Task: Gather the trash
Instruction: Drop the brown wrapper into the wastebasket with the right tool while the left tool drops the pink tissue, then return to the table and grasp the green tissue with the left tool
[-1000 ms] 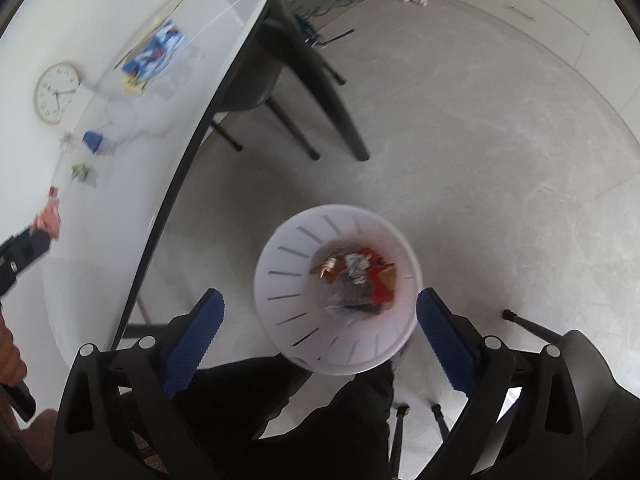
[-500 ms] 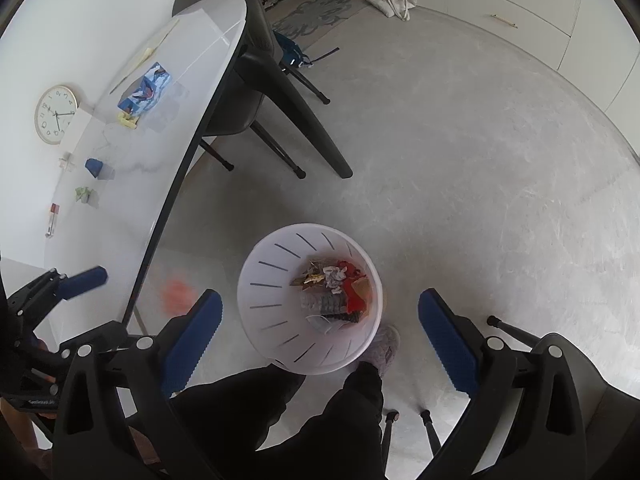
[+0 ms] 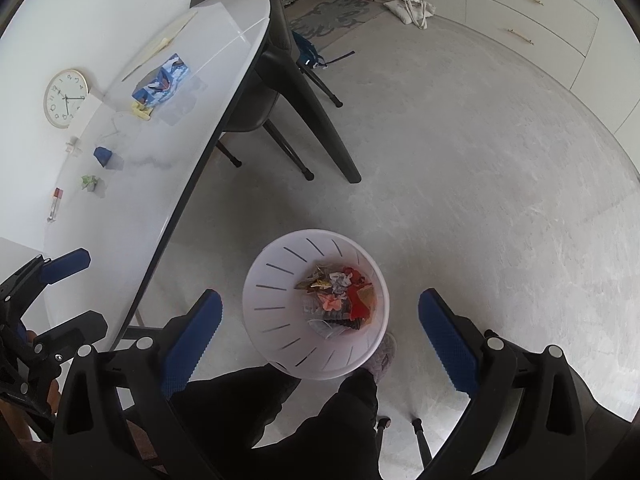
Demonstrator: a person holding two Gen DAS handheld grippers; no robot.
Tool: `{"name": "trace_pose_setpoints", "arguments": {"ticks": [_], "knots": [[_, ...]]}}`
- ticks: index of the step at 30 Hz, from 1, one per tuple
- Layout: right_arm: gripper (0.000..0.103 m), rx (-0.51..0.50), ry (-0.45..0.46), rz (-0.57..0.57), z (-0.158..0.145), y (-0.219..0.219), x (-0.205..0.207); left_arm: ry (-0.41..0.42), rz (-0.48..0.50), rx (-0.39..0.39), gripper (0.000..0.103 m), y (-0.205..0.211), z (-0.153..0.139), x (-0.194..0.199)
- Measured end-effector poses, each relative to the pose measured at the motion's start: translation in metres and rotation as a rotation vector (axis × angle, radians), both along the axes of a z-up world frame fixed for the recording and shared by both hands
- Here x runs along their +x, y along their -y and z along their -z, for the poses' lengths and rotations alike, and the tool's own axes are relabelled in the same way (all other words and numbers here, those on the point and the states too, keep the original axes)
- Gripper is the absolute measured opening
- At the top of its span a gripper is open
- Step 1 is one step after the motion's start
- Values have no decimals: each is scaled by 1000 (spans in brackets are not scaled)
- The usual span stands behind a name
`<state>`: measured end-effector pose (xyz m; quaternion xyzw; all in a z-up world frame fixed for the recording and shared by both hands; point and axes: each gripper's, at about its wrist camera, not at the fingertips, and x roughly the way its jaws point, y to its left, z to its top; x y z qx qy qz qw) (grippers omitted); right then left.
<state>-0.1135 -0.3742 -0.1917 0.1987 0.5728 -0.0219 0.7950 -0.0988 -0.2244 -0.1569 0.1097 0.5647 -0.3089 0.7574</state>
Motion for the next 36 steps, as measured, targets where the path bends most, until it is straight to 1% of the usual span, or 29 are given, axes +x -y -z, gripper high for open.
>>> {"name": "trace_pose_setpoints", "arguments": {"ticks": [4, 7, 12, 15, 19, 24, 26, 28, 33, 36], "knots": [[98, -4, 5, -13, -4, -9, 7, 12, -31, 4, 95, -11, -3, 6], [98, -7, 25, -36, -12, -20, 15, 30, -87, 16, 95, -26, -6, 16], [98, -36, 89, -95, -34, -51, 37, 66, -244, 21, 95, -69, -14, 42], [98, -33, 126, -134, -45, -73, 56, 98, -346, 25, 95, -105, -20, 62], [98, -20, 166, -179, -55, -105, 83, 128, -459, 58, 95, -155, -21, 94], [98, -27, 203, -231, -65, -149, 117, 182, -567, 94, 95, -213, -11, 132], [98, -40, 217, -246, -70, -169, 132, 200, -611, 114, 95, -233, -4, 149], [98, -43, 226, -259, -74, -186, 144, 201, -643, 131, 95, -252, 8, 169], [98, -73, 233, -303, -78, -225, 169, 194, -670, 155, 95, -276, 32, 206], [98, -86, 224, -327, -76, -242, 180, 172, -671, 158, 87, -285, 46, 222]]}}
